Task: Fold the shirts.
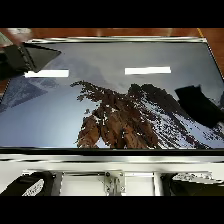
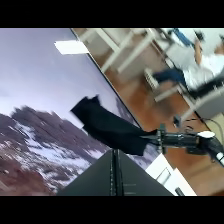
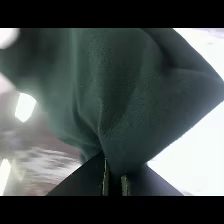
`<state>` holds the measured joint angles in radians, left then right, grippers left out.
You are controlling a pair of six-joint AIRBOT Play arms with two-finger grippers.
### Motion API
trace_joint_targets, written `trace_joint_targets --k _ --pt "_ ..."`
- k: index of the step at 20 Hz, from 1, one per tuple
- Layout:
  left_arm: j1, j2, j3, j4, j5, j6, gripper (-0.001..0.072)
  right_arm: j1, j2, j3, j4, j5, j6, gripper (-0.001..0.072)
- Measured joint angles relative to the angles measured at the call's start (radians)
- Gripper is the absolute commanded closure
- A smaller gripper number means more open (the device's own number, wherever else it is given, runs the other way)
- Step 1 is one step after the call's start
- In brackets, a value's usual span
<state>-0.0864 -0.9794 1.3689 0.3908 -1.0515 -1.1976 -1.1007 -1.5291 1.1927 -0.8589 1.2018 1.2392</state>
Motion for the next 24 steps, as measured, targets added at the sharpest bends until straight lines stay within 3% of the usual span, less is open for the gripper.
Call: trace_joint_targets --k 7,12,18,19,20,21,24 --pt "-0.145 -0.057 0.0 0.057 0.025 -0.004 0.0672 -0.299 0.135 -0.187 -0.235 0.098 0.11 0.0645" --pt "-0.175 -0.064 0.0 0.068 0.024 -0.004 0.0672 -0.344 0.206 -0.37 -0.342 0.013 0.123 0.0644" --pt "-0.18 -0.066 0.0 0.069 0.021 -0.004 0.0672 -0.353 0.261 -0.404 -0.358 -0.087 0.076 0.0644" --pt "-0.18 -0.066 0.0 0.07 0.021 -0.004 0.0672 -0.354 0.267 -0.404 -0.347 -0.106 0.064 0.0549" --pt "-0.18 -0.066 0.0 0.07 0.021 -0.005 0.0672 -0.354 0.272 -0.406 -0.333 -0.124 0.054 0.0179" --pt "-0.18 -0.067 0.0 0.07 0.021 -0.005 0.0672 -0.354 0.276 -0.406 -0.321 -0.138 0.043 0.0025" --pt "-0.18 -0.068 0.0 0.071 0.021 -0.005 0.0672 -0.354 0.288 -0.403 -0.306 -0.134 0.013 0.0025"
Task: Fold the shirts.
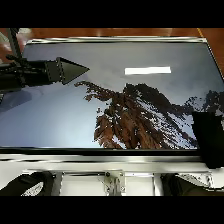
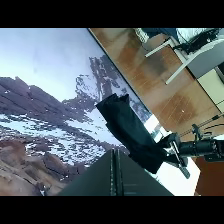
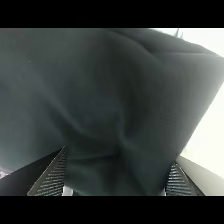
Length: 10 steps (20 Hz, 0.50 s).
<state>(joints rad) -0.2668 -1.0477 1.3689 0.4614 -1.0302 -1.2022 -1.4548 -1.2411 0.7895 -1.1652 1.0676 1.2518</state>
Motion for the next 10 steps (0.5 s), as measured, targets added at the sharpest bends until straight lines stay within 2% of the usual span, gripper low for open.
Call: trace_joint_targets --k 3,8,9,10 --pt "0.0 0.0 0.0 0.015 0.001 0.0 0.0672 0.0 0.042 0.016 -0.048 0.092 0.0 0.0025" --pt "0.0 -0.029 0.0 0.137 0.002 -0.014 0.0671 0.0 0.194 0.091 -0.102 0.243 0.072 0.0026" --pt "0.0 -0.046 0.0 0.151 0.002 -0.019 0.0672 0.0 0.228 0.124 -0.1 0.277 0.075 0.004" --pt "0.0 -0.064 0.0 0.163 0.002 -0.025 0.0672 0.0 0.257 0.159 -0.087 0.303 0.074 0.0086"
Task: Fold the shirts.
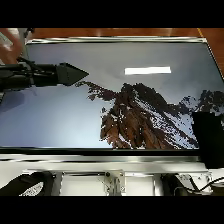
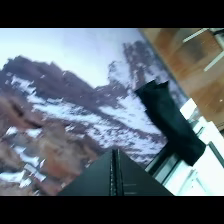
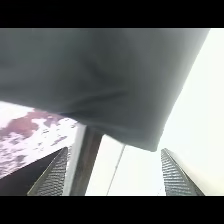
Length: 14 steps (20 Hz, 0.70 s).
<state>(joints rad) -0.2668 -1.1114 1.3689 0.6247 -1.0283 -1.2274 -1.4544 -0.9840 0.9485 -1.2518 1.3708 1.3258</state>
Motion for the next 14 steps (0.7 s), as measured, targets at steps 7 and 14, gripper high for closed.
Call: trace_joint_targets --k 7,14 --pt "-0.062 -0.194 0.015 0.478 -0.047 -0.156 0.0673 0.425 0.093 0.295 0.115 -0.007 -0.087 0.0097" --pt "-0.162 -0.297 0.098 0.896 -0.304 -0.343 0.005 1.007 -0.017 0.353 -0.153 0.135 0.063 0.0096"
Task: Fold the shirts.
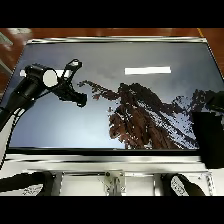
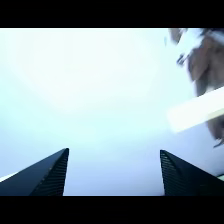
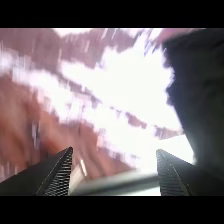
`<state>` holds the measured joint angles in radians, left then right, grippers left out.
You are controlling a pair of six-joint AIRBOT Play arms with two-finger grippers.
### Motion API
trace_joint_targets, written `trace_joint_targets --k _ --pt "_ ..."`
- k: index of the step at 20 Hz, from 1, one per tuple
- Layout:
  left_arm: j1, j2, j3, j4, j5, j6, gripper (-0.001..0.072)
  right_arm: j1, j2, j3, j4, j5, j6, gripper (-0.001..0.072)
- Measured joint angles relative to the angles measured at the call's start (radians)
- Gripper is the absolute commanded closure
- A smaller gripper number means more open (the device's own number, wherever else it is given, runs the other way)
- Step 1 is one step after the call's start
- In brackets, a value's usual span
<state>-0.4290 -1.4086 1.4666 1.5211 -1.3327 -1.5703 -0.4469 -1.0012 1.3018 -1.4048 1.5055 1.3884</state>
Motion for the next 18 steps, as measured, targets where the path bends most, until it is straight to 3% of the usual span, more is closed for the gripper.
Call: trace_joint_targets --k 7,18 --pt "0.009 -0.015 0.014 0.067 -0.084 -0.027 0.005 0.206 -0.055 0.006 -0.016 0.084 0.032 0.0096" --pt "0.012 -0.017 0.014 0.076 -0.116 -0.032 0.005 0.241 -0.061 0.006 -0.01 0.099 0.037 0.0096"
